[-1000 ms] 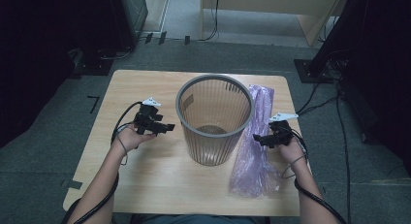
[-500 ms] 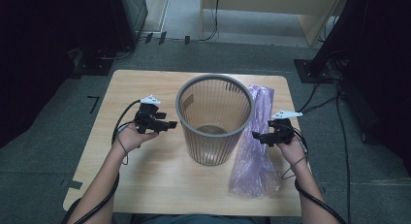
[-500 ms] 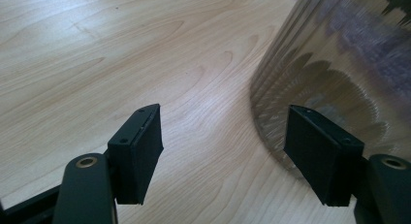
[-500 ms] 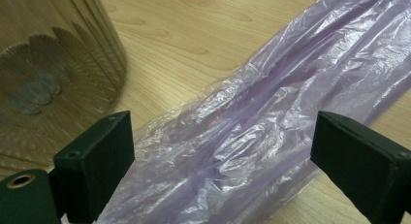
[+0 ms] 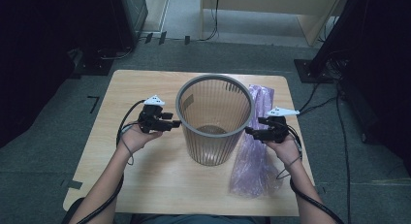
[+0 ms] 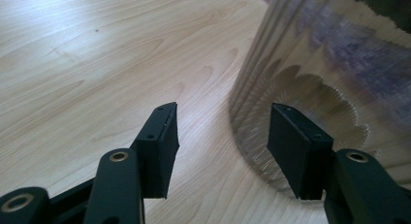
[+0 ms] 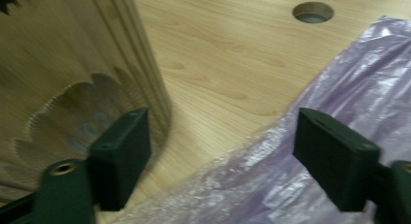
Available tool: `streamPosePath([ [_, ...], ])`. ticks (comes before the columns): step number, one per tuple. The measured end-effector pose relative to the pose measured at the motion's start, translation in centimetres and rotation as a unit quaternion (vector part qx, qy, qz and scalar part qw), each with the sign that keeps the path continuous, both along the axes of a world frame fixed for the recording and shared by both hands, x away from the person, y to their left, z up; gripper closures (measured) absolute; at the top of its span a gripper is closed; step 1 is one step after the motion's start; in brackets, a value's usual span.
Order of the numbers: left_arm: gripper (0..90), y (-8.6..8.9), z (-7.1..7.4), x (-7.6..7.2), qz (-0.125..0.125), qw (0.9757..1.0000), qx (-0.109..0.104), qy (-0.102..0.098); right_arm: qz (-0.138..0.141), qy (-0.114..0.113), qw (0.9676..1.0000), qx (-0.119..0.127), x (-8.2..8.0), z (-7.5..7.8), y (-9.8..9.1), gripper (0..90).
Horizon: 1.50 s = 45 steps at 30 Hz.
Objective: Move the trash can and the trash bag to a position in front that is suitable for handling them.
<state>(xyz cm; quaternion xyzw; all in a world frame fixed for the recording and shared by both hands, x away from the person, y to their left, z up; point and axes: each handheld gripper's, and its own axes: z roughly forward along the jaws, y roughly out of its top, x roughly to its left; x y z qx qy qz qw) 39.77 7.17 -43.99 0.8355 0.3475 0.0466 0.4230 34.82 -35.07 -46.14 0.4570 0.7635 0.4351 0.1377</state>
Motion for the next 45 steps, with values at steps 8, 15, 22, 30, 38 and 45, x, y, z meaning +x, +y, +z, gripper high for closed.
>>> streamPosePath([
  [8, 43.3, -0.8, -0.2, -0.2, -0.004, 0.9998, -0.021, -0.003, 0.013, -0.016, 0.9998, 0.002, -0.1, 0.5, 2.1, 33.5],
  [15, 45.1, -0.7, -0.5, -0.4, -0.005, 0.9997, -0.02, 0.016, 0.025, -0.013, 0.9996, 0.007, -0.1, 0.5, 1.9, 36.8],
  [22, 47.8, -0.9, -0.4, -0.7, -0.001, 0.9997, -0.02, 0.014, 0.037, -0.022, 0.9991, 0.006, -0.4, 0.6, 2.0, 43.3],
  [30, 48.6, -0.9, -0.4, -1.2, -0.003, 0.9997, -0.02, 0.015, 0.047, -0.021, 0.9987, 0.002, -0.8, 0.7, 1.9, 44.4],
  [38, 49.5, -0.9, -0.3, -1.8, -0.007, 0.9997, -0.016, 0.019, 0.054, -0.019, 0.9983, 0.002, -1.1, 0.8, 1.9, 46.0],
  [45, 49.6, -0.8, -0.2, -2.3, -0.011, 0.9996, -0.016, 0.021, 0.068, -0.02, 0.9975, -0.001, -1.5, 0.8, 1.8, 46.5],
])
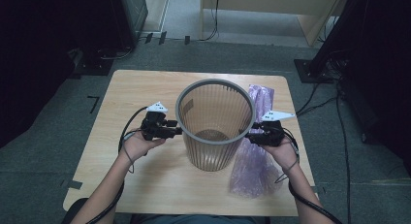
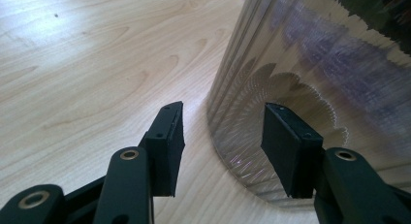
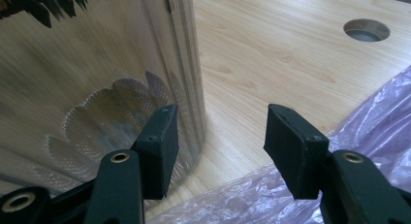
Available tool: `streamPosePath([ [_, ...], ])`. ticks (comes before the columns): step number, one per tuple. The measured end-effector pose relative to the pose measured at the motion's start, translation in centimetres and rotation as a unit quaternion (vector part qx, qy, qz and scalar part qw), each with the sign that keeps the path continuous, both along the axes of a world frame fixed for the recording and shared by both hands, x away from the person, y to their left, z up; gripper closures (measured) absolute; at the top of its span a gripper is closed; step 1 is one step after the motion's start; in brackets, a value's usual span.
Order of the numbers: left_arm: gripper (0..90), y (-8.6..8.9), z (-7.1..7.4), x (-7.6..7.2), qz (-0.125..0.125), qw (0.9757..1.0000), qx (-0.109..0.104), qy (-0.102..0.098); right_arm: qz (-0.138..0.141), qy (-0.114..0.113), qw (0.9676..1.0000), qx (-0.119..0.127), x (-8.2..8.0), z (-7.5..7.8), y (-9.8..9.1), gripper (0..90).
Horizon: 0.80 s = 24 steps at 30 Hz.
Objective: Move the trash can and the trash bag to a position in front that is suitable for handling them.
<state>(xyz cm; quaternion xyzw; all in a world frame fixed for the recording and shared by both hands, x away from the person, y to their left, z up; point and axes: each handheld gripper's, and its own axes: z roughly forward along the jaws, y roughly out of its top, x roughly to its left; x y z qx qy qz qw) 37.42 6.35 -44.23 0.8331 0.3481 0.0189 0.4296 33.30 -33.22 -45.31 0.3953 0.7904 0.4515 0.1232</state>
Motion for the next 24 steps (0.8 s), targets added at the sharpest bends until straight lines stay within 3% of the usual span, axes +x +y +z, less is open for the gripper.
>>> streamPosePath([
  [6, 46.9, 0.2, 0.1, -0.3, -0.008, 1.0, -0.002, 0.002, 0.011, 0.001, 0.9999, 0.003, -0.3, 0.0, -0.1, 43.1],
  [8, 38.2, 0.4, 0.1, 0.0, -0.008, 0.9999, -0.008, 0.004, 0.003, 0.003, 1.0, 0.006, -0.1, -0.1, -0.3, 35.2],
  [11, 37.2, 0.8, 0.4, 0.3, -0.001, 0.9999, -0.01, 0.0, -0.002, -0.002, 1.0, 0.001, 0.0, -0.4, -0.5, 32.3],
  [13, 35.8, 1.0, 0.9, 0.5, 0.002, 1.0, -0.006, -0.004, -0.009, -0.004, 0.9998, -0.019, 0.2, -1.0, -0.6, 28.2],
  [16, 34.6, 1.2, 1.2, 0.8, 0.006, 1.0, -0.005, 0.002, -0.014, -0.002, 0.9995, -0.028, 0.4, -1.5, -0.8, 26.8],
  [17, 34.0, 1.2, 1.4, 1.0, 0.007, 1.0, -0.003, 0.005, -0.023, 0.009, 0.9991, -0.035, 0.5, -1.9, -0.9, 25.2],
  [24, 34.1, 1.1, 2.4, 1.5, 0.006, 1.0, -0.002, -0.002, -0.055, 0.021, 0.9977, -0.033, 1.0, -2.6, -1.6, 24.4],
])
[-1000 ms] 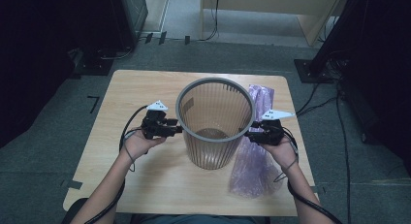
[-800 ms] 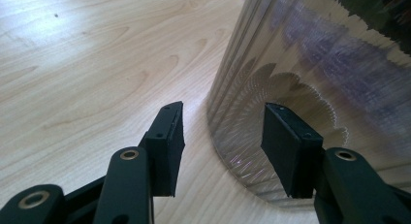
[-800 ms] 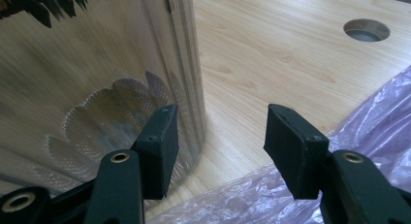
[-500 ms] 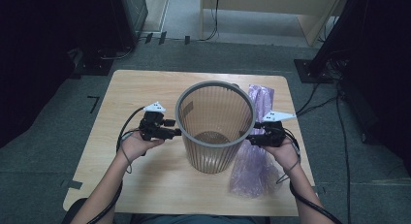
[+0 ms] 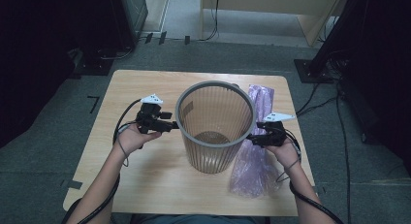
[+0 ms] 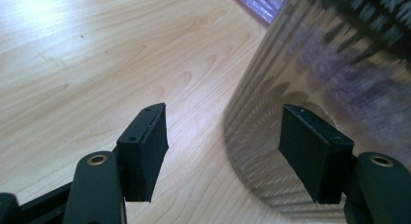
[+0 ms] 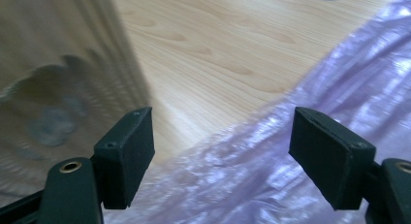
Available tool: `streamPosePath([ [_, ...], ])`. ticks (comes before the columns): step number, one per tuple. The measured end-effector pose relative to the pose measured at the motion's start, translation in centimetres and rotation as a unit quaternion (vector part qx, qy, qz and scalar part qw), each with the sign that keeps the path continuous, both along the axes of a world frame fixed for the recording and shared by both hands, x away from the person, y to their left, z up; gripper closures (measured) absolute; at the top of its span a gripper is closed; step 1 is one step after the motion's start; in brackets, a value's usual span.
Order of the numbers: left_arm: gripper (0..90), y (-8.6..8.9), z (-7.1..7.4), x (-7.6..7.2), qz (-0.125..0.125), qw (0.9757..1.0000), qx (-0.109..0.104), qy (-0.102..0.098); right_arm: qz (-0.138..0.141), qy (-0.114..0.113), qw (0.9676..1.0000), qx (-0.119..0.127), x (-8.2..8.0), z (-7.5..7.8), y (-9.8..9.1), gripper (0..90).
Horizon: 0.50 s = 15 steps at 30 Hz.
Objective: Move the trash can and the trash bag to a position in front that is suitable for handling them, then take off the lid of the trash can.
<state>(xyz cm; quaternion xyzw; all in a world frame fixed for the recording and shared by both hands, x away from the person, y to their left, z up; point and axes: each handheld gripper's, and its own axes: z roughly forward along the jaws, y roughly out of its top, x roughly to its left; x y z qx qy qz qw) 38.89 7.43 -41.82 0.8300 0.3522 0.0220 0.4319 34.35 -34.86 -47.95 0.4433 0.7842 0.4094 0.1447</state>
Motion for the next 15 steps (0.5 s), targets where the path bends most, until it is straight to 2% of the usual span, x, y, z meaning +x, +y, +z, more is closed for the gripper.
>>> streamPosePath([
  [1, 34.1, 0.0, 0.3, 0.1, -0.001, 1.0, 0.0, 0.001, -0.011, 0.001, 0.9999, -0.009, 0.1, -0.2, -0.2, 24.7],
  [5, 34.0, 0.0, 0.8, 0.3, -0.003, 1.0, 0.003, 0.005, -0.025, 0.011, 0.9995, -0.018, 0.3, -0.7, -0.6, 24.3],
  [6, 34.0, 0.0, 0.8, 0.3, -0.003, 1.0, 0.003, 0.005, -0.025, 0.011, 0.9995, -0.018, 0.3, -0.7, -0.6, 24.3],
  [7, 34.0, 0.0, 1.0, 0.3, -0.002, 1.0, 0.001, 0.004, -0.016, 0.013, 0.9997, -0.012, 0.4, -0.8, -0.9, 18.9],
  [9, 33.9, 0.1, 1.3, 0.4, -0.004, 1.0, 0.002, 0.004, -0.008, 0.013, 0.9999, -0.003, 0.4, -0.9, -1.1, 18.3],
  [15, 33.7, 0.3, 2.0, 0.6, -0.006, 1.0, 0.0, 0.005, -0.02, 0.013, 0.9997, -0.004, 0.5, -1.1, -1.5, 18.4],
])
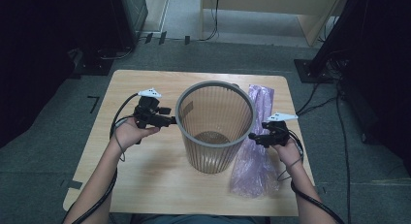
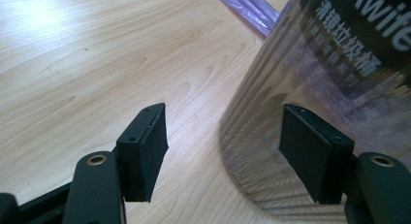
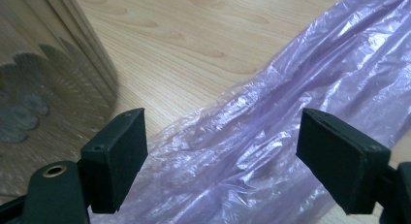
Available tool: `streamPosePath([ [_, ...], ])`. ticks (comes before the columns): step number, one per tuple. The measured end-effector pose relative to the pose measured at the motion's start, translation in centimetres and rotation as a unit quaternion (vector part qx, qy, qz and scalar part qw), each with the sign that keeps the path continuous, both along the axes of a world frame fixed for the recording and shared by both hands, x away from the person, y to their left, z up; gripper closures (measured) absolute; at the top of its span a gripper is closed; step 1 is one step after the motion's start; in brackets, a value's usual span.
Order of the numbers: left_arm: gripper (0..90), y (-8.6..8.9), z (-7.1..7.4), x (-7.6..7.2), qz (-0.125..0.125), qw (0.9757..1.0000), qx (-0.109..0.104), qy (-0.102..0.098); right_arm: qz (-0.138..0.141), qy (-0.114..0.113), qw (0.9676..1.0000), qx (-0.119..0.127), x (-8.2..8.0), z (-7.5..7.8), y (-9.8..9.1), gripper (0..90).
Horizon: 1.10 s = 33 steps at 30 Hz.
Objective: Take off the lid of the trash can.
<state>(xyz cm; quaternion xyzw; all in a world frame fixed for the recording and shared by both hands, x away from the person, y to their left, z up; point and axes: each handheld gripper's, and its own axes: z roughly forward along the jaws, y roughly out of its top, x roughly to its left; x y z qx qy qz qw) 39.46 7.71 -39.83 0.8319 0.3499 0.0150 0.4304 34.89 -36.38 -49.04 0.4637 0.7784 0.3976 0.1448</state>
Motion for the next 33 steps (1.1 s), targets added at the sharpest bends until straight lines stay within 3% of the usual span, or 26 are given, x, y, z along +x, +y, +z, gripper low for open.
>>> streamPosePath([
  [8, 33.4, 0.2, 1.0, 0.0, 0.002, 1.0, 0.002, -0.004, 0.009, 0.013, 0.9998, -0.016, 0.2, -1.0, -0.4, 18.4],
  [15, 33.4, 0.5, 1.9, -0.1, 0.005, 0.9999, -0.007, -0.008, 0.009, 0.008, 0.9997, -0.021, 0.4, -1.4, -0.7, 18.4],
  [23, 32.9, 0.5, 2.8, 0.2, 0.004, 0.9999, 0.006, -0.011, 0.016, 0.016, 0.9988, -0.042, 0.4, -2.7, -0.9, 17.4],
  [27, 32.4, 0.3, 3.6, 0.7, 0.002, 0.9999, 0.01, -0.012, 0.02, -0.012, 0.9987, -0.046, 0.4, -3.3, -0.6, 13.7],
  [30, 32.0, 0.1, 4.6, 1.0, -0.005, 0.9996, 0.014, -0.025, 0.022, -0.017, 0.9979, -0.059, 0.4, -3.3, -0.3, 12.9],
  [33, 32.0, 0.2, 5.0, 1.1, -0.002, 0.9998, 0.004, -0.021, 0.022, -0.017, 0.9979, -0.059, 0.4, -3.3, -0.3, 12.9],
])
